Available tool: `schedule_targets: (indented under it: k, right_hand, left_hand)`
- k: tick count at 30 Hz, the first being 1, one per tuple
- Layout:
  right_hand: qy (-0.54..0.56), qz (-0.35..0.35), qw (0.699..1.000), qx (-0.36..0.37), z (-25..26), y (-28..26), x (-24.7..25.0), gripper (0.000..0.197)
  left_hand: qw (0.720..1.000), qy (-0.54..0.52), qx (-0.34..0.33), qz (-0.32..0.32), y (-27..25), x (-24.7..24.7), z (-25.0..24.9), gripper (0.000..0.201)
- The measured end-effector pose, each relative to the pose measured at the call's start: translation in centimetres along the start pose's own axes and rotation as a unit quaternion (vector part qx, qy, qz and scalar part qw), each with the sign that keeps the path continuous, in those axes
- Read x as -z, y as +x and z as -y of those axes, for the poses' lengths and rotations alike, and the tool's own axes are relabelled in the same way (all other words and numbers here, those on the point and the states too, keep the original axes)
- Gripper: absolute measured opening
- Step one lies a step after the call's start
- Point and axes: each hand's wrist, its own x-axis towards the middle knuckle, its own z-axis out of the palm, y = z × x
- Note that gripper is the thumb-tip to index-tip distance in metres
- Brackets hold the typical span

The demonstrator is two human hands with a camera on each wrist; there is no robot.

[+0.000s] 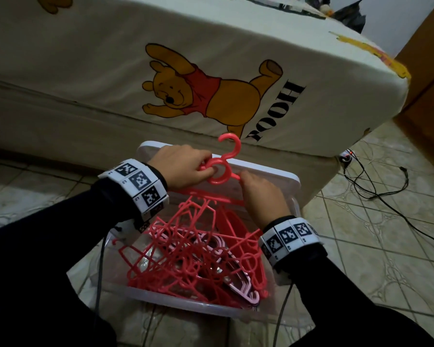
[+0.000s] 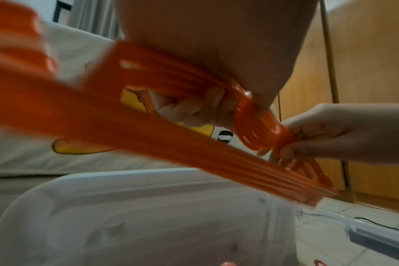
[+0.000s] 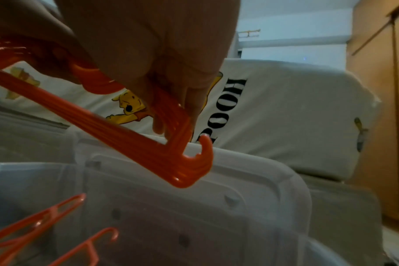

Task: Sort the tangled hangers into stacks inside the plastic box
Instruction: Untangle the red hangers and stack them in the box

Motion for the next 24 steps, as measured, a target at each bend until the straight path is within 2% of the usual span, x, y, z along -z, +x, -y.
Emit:
schedule_targets:
  k: [3, 5, 7, 8, 10, 12, 13, 15, 17, 21, 24]
  right_hand:
    - [0.068, -0.04, 0.994, -0.081, 0.1, 0.1, -0.6, 0.035]
    - [0.024, -0.055, 0.992, -0.116, 0.2, -0.3, -0.7, 0.042]
    - [-0.037, -0.025, 0.992, -0.117, 0.7, -0.7, -0.6, 0.039]
    - [-0.049, 0.01, 0.994, -0.094, 1.2, -0.8, -0.6, 0.034]
    - [-0.038, 0.106, 0.994, 0.0, 2.9, -1.1, -1.4, 0.026]
    - [-0.009, 0.199, 0.975, 0.103, 5.1, -1.4, -2.8, 0.034]
    - [-0.003, 0.231, 0.962, 0.144, 6.4, -1.5, -3.7, 0.04]
    - [0.007, 0.267, 0.942, 0.201, 8.7, -1.4, -5.6, 0.039]
    - [0.03, 0.287, 0.929, 0.232, 10.7, -1.1, -7.4, 0.039]
    - [0.066, 0.336, 0.907, 0.246, 13.7, -0.3, -9.3, 0.063]
    - [0.102, 0.339, 0.901, 0.253, 15.0, 0.4, -9.6, 0.052]
  left_hand:
    - [0.998, 0.047, 0.012, -0.032, 0.0, 0.3, 0.6, 0.024]
    - [0.998, 0.045, 0.03, -0.044, 0.0, 0.8, 1.3, 0.023]
    - [0.997, 0.027, 0.05, -0.055, 0.1, 1.2, 2.0, 0.021]
    - [0.996, 0.019, 0.057, -0.059, 0.2, 1.3, 2.3, 0.021]
    - [0.995, 0.012, 0.067, -0.066, 0.2, 1.4, 2.5, 0.019]
    - [0.995, 0.006, 0.067, -0.068, 0.2, 1.2, 2.3, 0.019]
    - [0.996, 0.004, 0.063, -0.066, 0.3, 1.0, 2.3, 0.019]
    - [0.997, 0.001, 0.054, -0.062, 0.3, 0.8, 2.2, 0.02]
    - [0.997, -0.002, 0.048, -0.06, 0.3, 0.8, 2.3, 0.021]
    - [0.997, -0.007, 0.041, -0.06, 0.4, 0.8, 2.3, 0.021]
    - [0.997, -0.013, 0.042, -0.062, 0.6, 1.0, 2.2, 0.02]
